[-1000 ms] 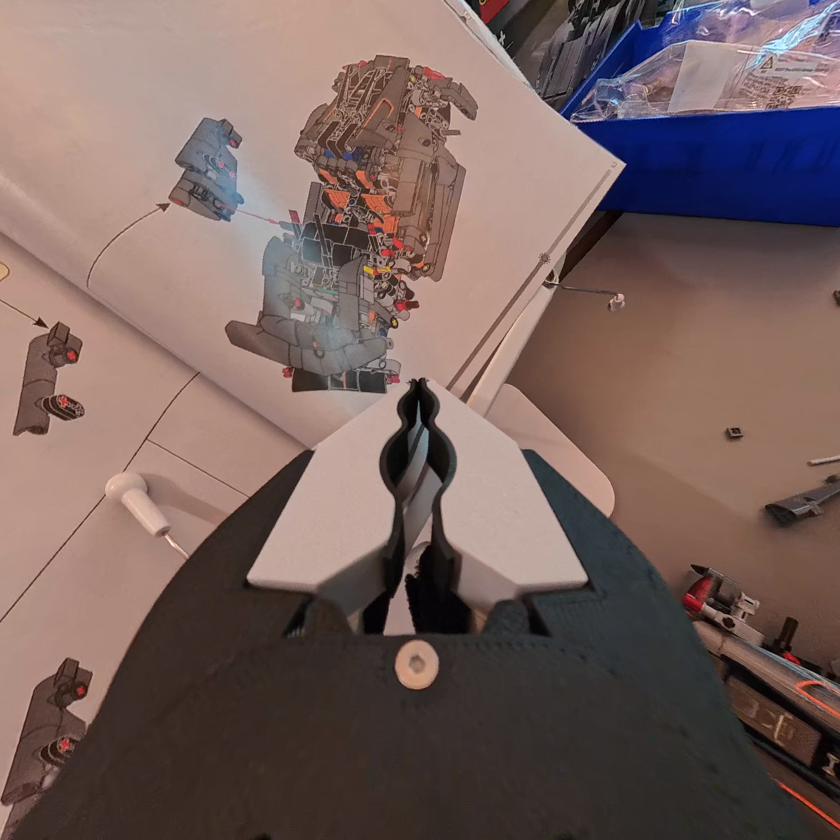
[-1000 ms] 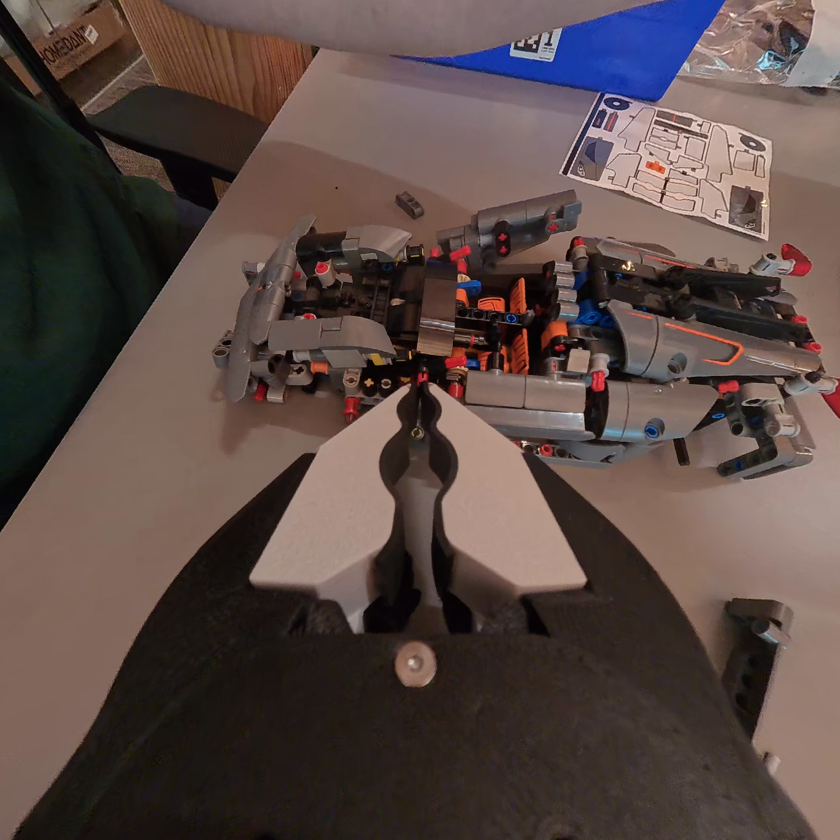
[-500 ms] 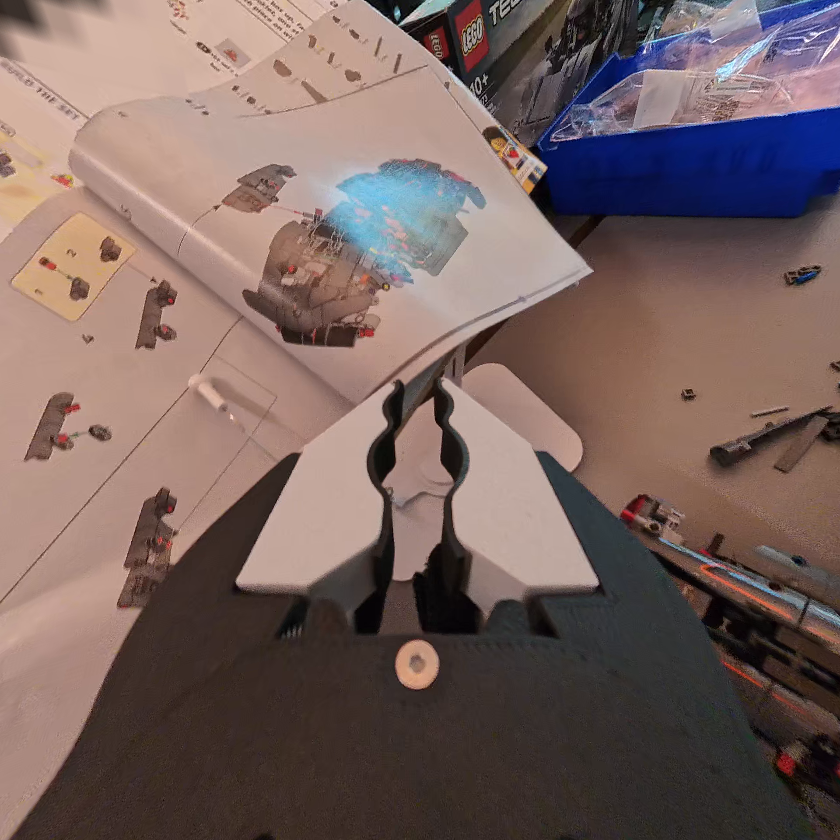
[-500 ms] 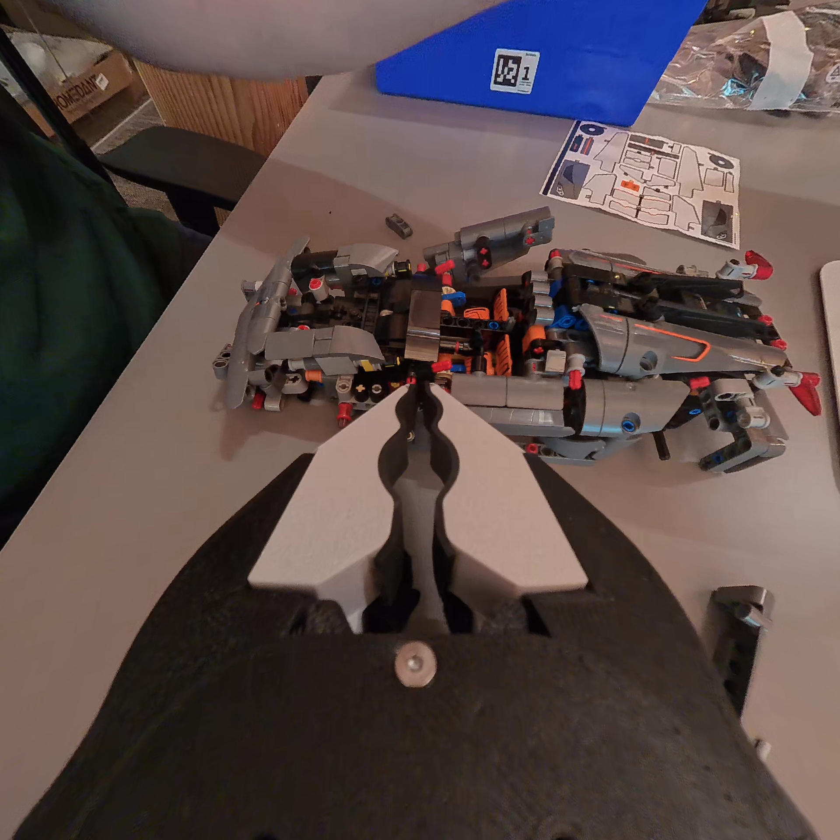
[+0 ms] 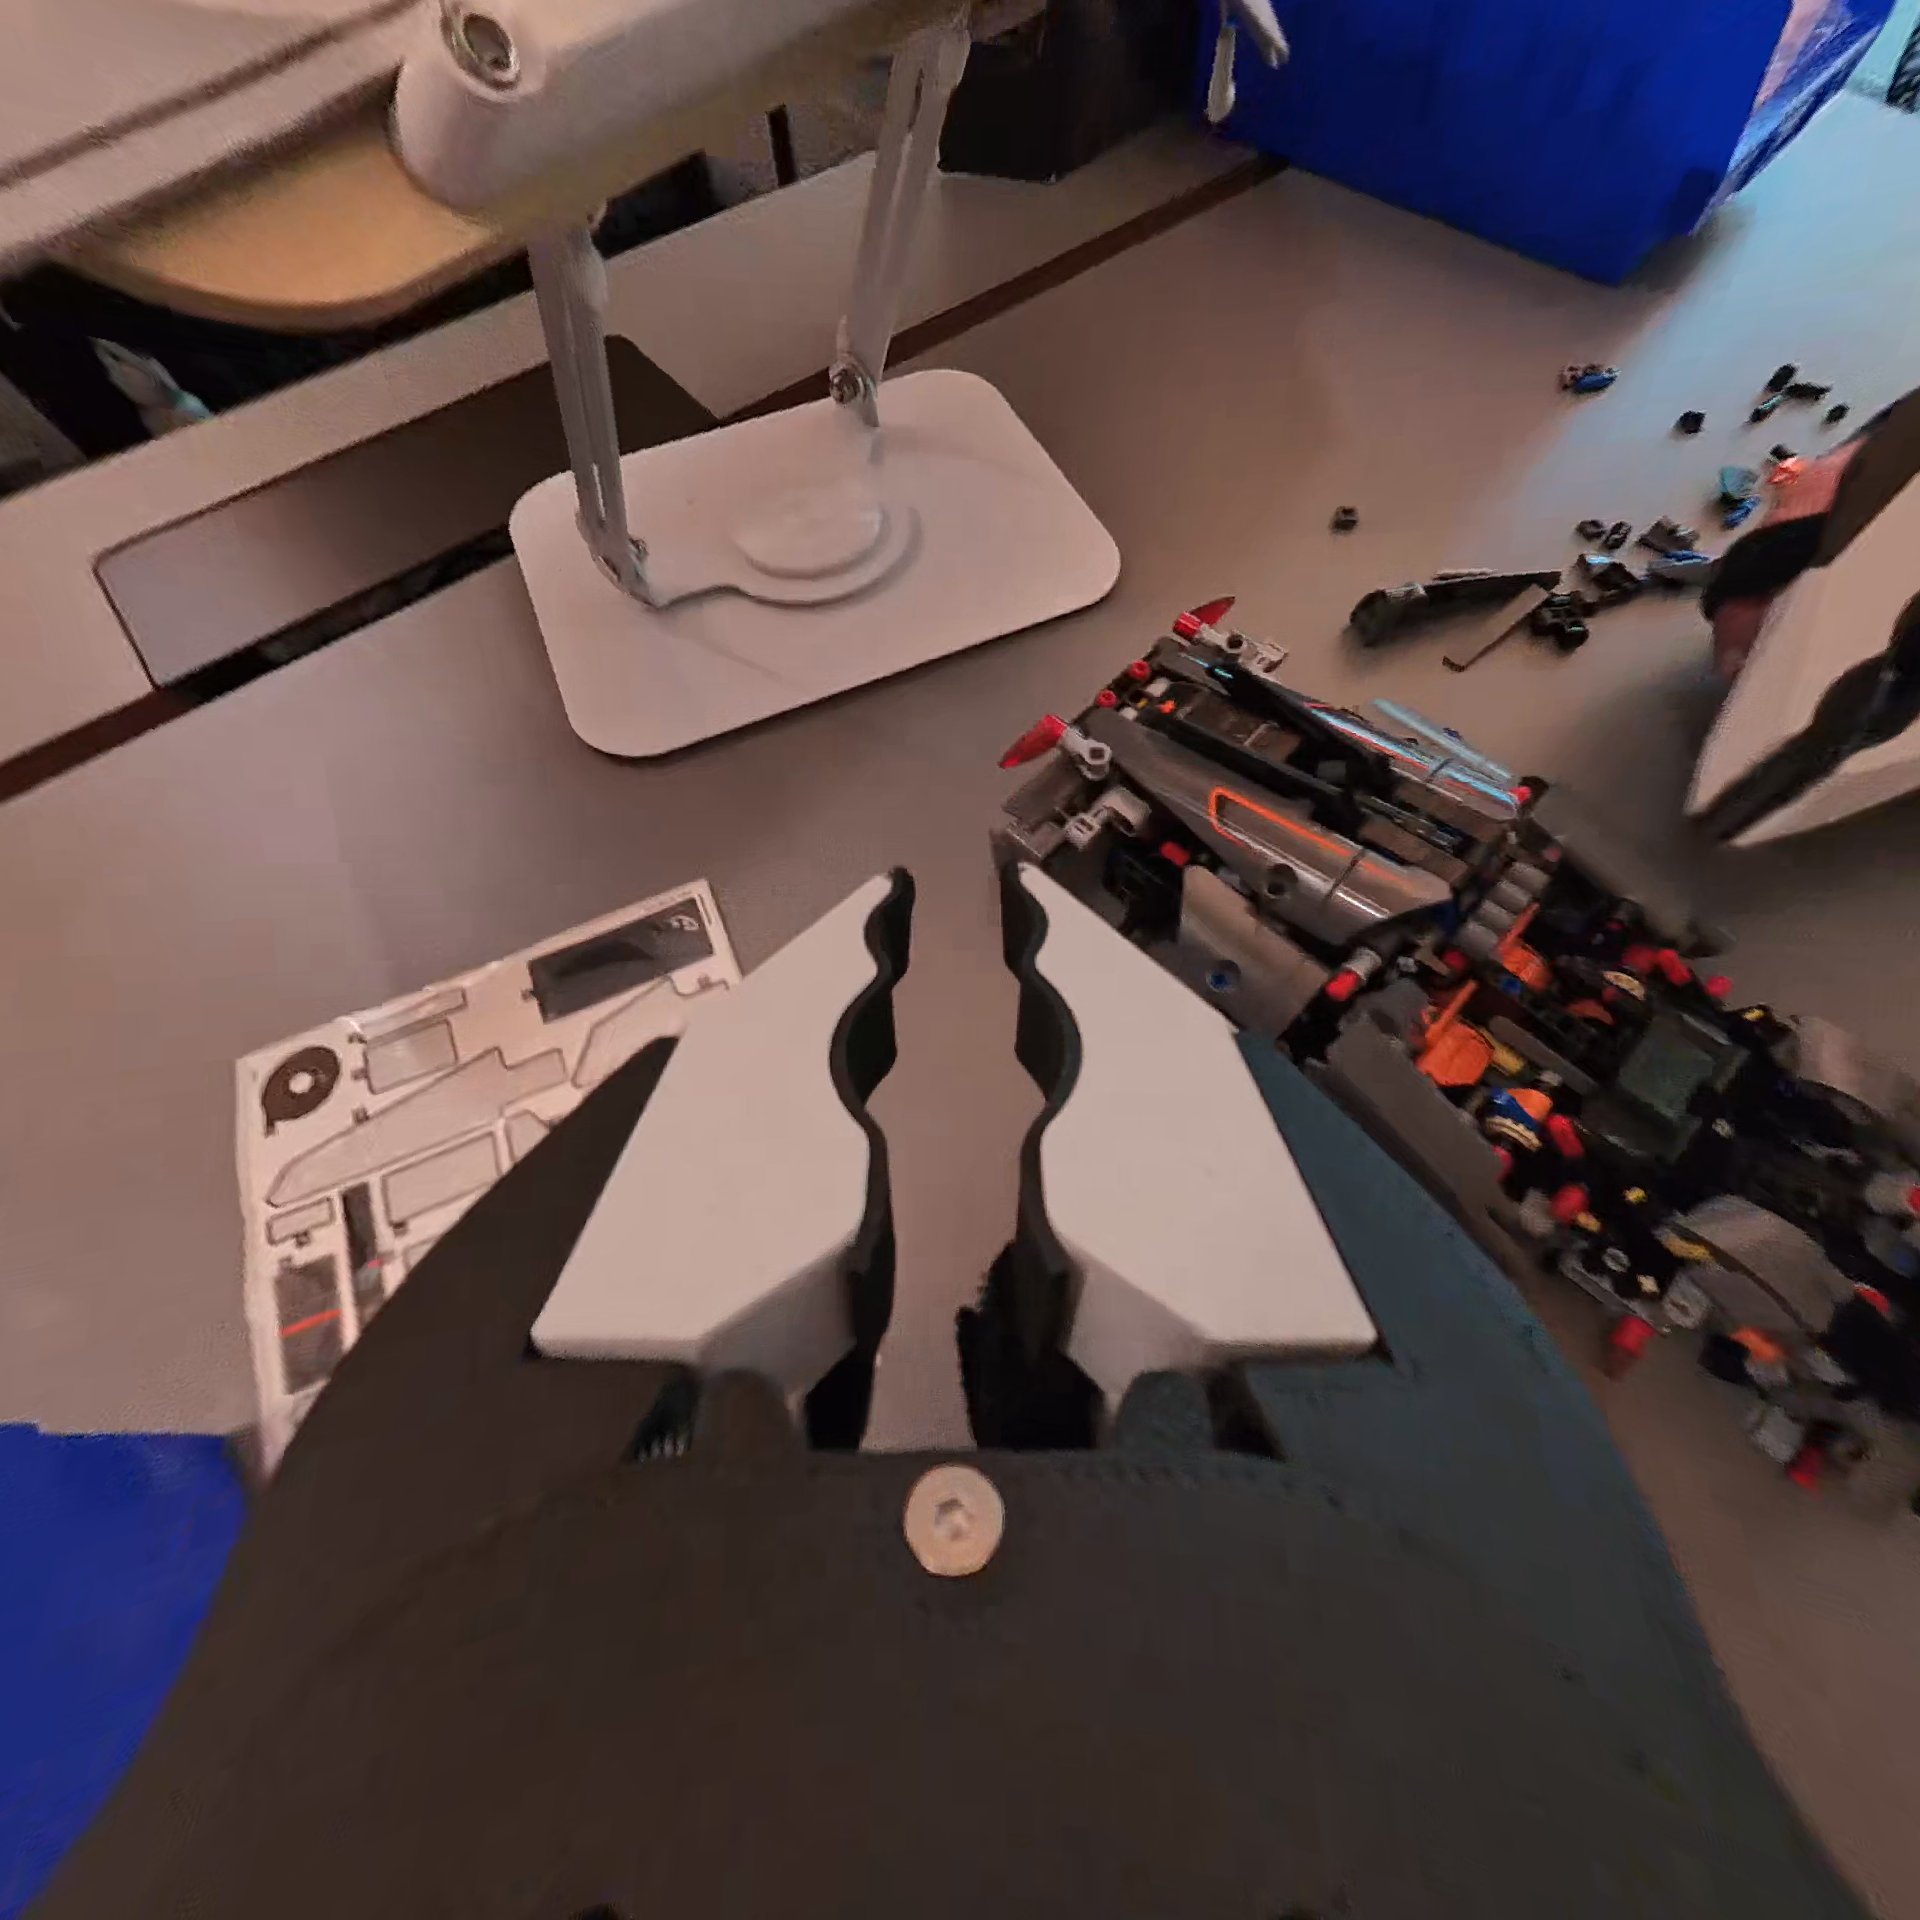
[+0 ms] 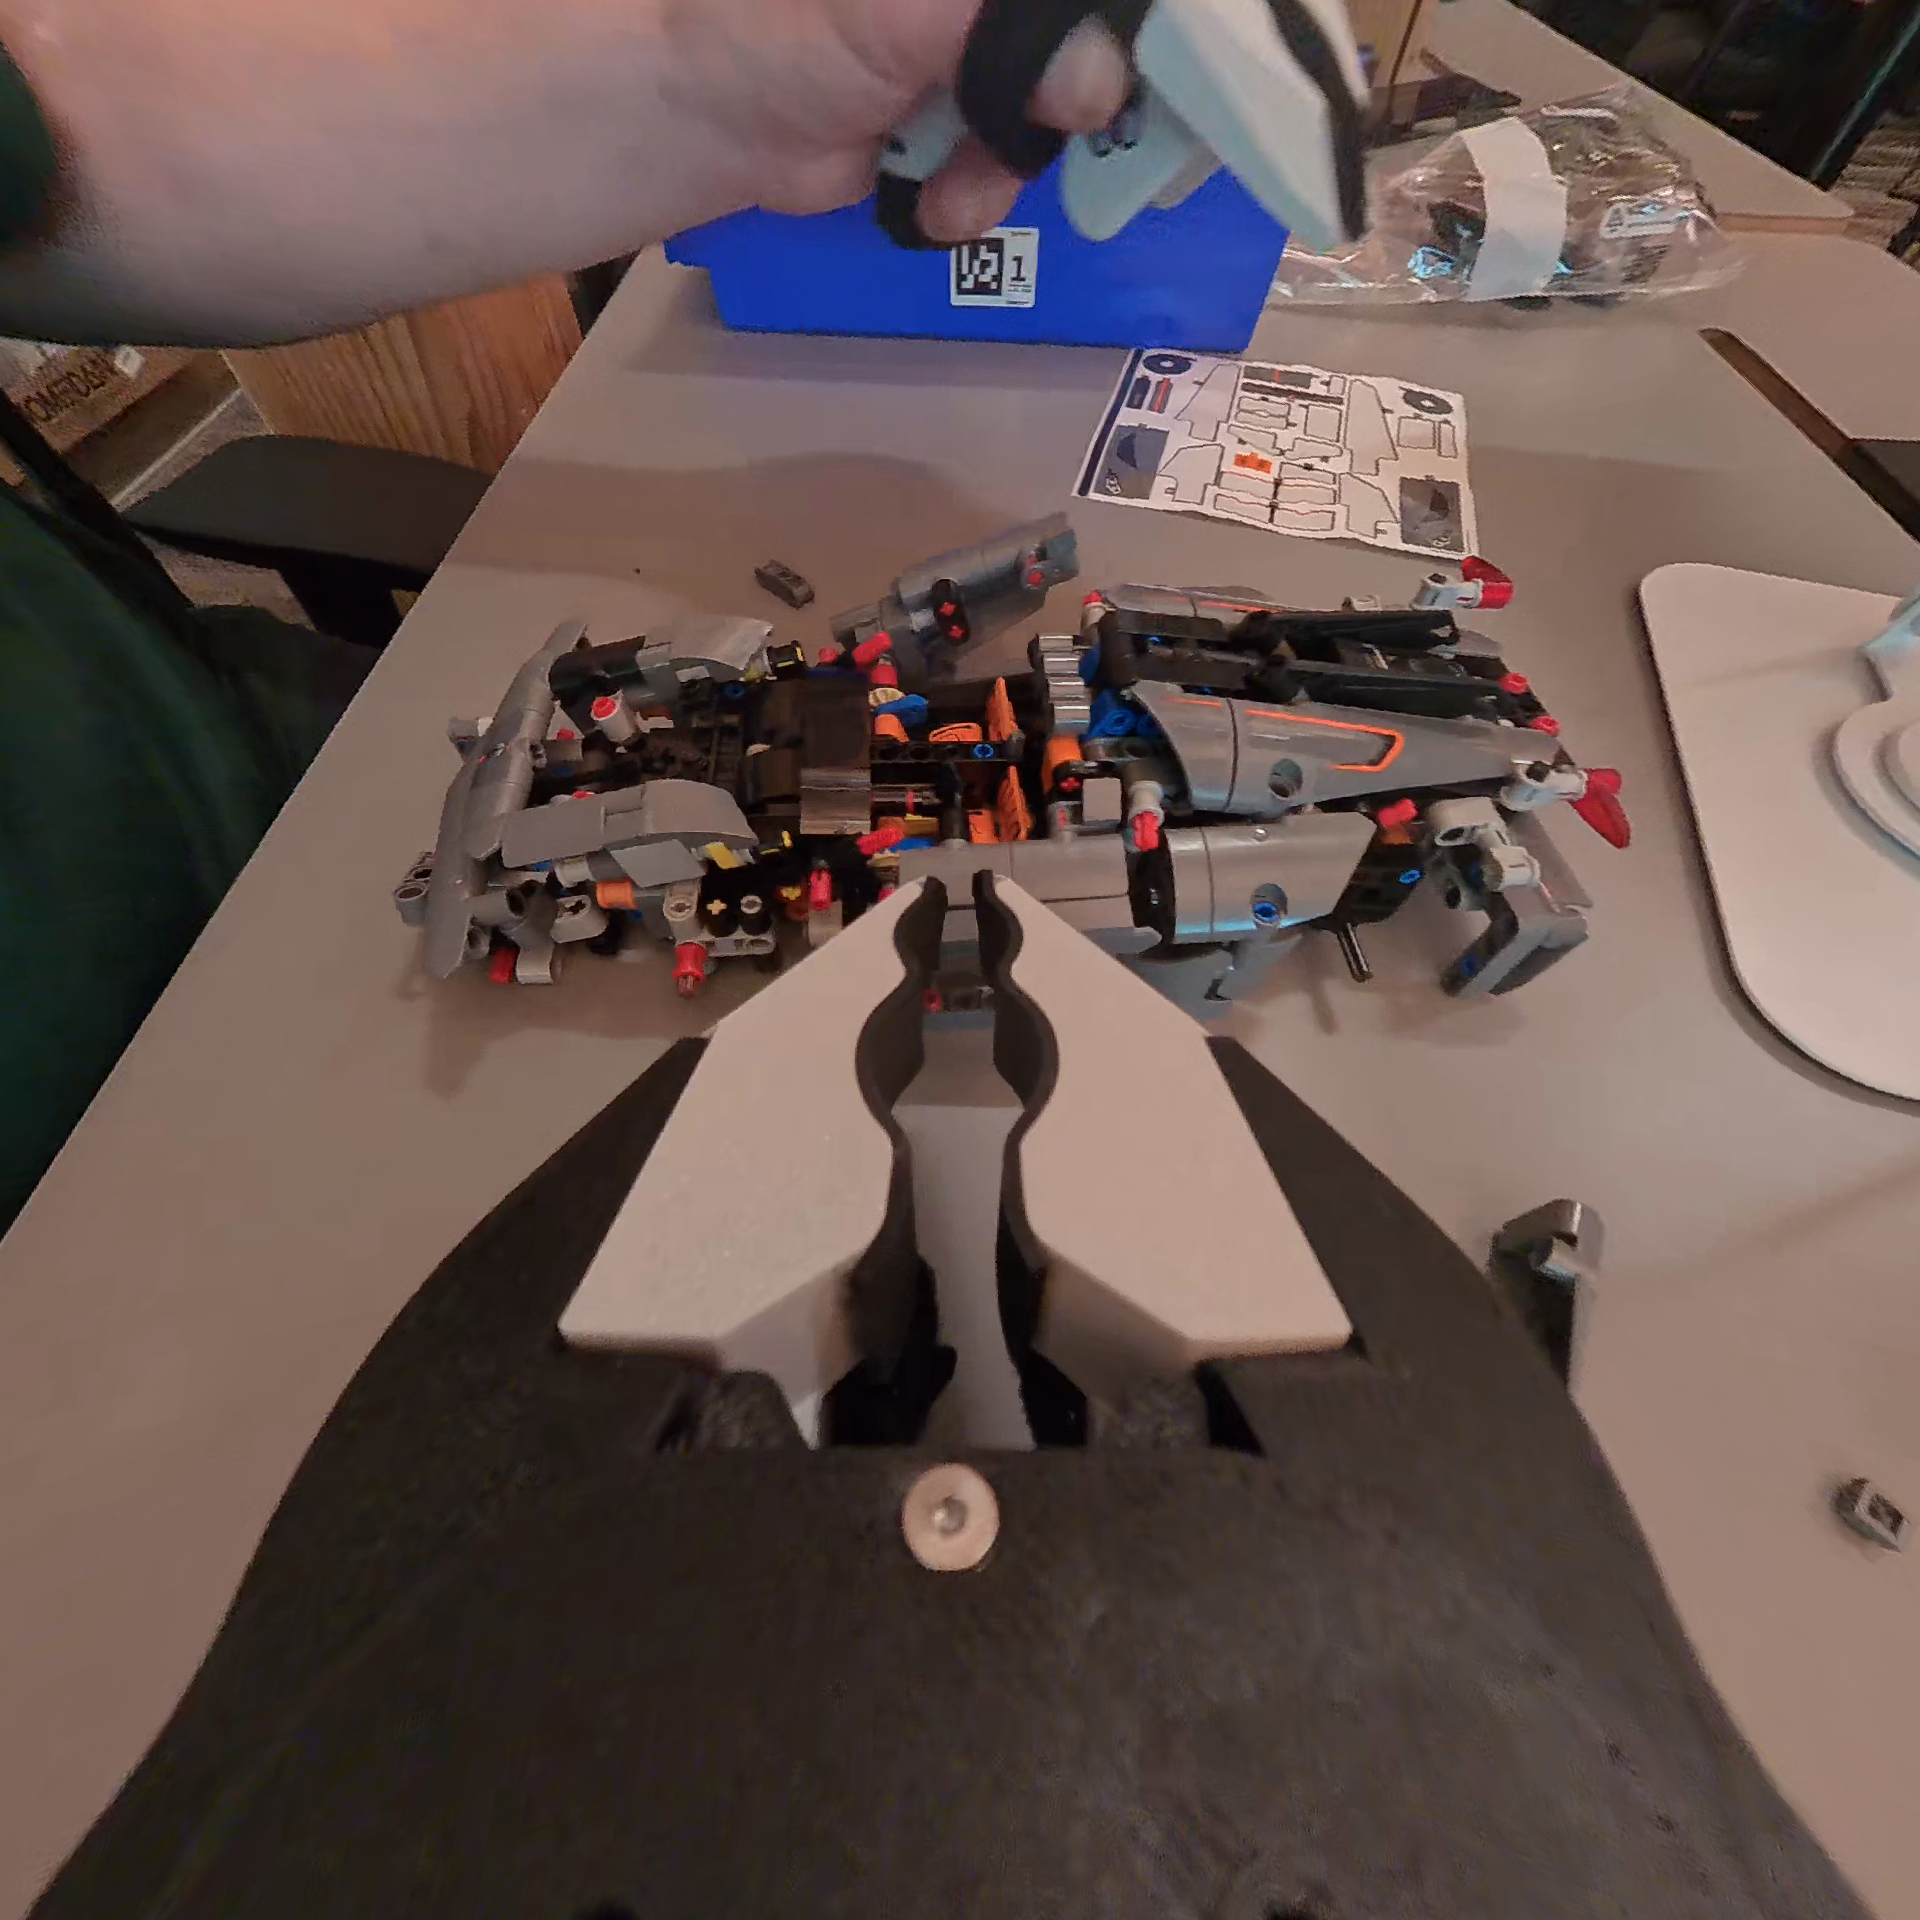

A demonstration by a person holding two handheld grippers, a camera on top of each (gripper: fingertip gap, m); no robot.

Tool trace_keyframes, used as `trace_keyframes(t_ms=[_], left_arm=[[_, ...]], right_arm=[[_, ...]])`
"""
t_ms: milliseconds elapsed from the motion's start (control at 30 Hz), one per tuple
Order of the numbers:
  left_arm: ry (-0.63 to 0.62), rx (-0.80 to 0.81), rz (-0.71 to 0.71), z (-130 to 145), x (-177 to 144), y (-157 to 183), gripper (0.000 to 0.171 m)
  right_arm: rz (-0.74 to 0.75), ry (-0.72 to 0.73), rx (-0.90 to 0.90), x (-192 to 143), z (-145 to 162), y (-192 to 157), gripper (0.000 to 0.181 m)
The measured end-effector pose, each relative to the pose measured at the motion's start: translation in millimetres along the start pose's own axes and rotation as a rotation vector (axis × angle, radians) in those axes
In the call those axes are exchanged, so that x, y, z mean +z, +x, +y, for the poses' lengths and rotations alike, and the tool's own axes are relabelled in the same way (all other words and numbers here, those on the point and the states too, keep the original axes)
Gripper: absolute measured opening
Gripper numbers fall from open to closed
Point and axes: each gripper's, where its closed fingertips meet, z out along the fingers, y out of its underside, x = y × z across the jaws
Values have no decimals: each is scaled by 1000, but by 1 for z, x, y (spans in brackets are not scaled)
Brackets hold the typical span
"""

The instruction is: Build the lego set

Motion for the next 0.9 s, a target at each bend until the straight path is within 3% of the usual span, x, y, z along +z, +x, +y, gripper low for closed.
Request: trace_keyframes(t_ms=[367,700,900], left_arm=[[-41,-43,145,38,-15,33,25],[-143,-48,355,70,-19,95,47],[-123,-113,432,70,-8,121,46]], right_arm=[[46,57,66,-14,-2,16,9],[20,49,96,-11,1,14,18],[19,28,97,-8,3,13,21]])
